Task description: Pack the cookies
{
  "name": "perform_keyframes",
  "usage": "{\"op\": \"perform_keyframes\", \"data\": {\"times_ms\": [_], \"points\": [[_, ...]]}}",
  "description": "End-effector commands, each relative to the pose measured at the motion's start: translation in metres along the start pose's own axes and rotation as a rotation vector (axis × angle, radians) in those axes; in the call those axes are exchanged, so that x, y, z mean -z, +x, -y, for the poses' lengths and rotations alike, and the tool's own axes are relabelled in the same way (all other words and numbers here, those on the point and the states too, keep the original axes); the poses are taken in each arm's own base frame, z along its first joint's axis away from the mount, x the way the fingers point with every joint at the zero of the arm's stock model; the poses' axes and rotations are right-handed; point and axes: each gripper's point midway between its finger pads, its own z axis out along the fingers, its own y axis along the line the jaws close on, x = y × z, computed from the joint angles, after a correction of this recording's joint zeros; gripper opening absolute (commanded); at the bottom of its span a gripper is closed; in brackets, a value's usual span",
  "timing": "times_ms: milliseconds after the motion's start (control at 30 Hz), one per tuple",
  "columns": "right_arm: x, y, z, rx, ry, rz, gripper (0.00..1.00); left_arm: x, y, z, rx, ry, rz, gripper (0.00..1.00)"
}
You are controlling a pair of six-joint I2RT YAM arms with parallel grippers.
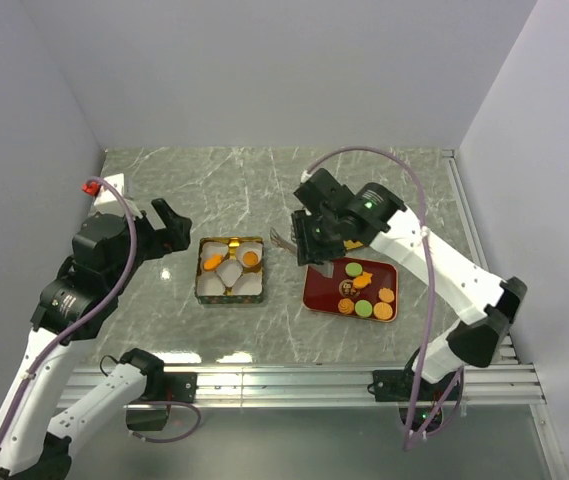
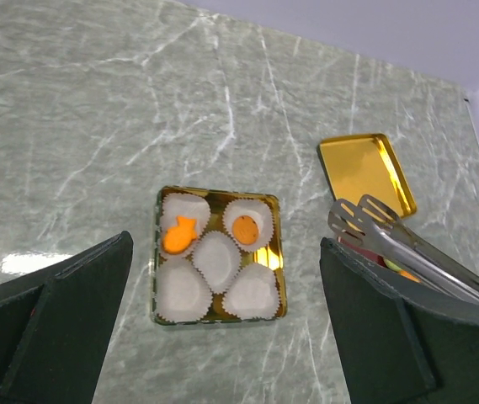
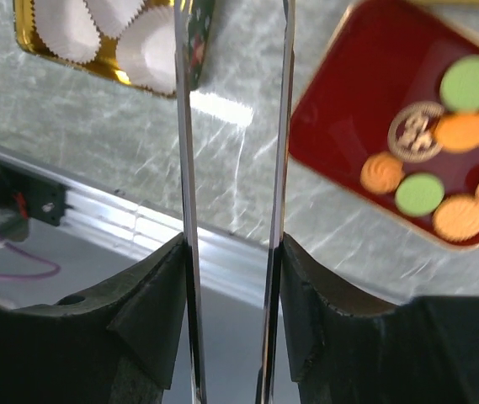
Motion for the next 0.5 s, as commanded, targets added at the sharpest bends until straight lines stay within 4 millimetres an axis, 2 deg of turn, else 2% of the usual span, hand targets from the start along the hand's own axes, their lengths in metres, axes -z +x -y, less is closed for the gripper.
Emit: {"op": "perform_keyframes", "data": {"times_ms": [0,33,100,233,333,467], "points": [[0.016,0.013,0.0,-0.121,-0.022,0.004,0.51,0.006,-0.001,0.014,0.002,0.083,0.017,0.99],[0.021,0.021,0.002,-0.133,-0.016,-0.026,0.51,0.009,0.002,0.014,0.002,0.089,0.015,0.99],[0.032,0.024,0.004,-0.159,-0.005,-0.035,0.51,0.012,0.011,0.012,0.005,0.095,0.001,1.0],[0.047,0.042,0.026,-0.183,0.07,-0.058,0.51,0.011,0.03,0.016,-0.008,0.12,-0.039,0.99],[0.049,0.056,0.038,-0.187,0.086,-0.067,0.51,0.014,0.031,0.024,-0.015,0.153,-0.057,0.99],[0.045,0.072,0.053,-0.211,0.129,-0.074,0.51,0.014,0.03,0.018,-0.023,0.123,-0.046,1.0]]}}
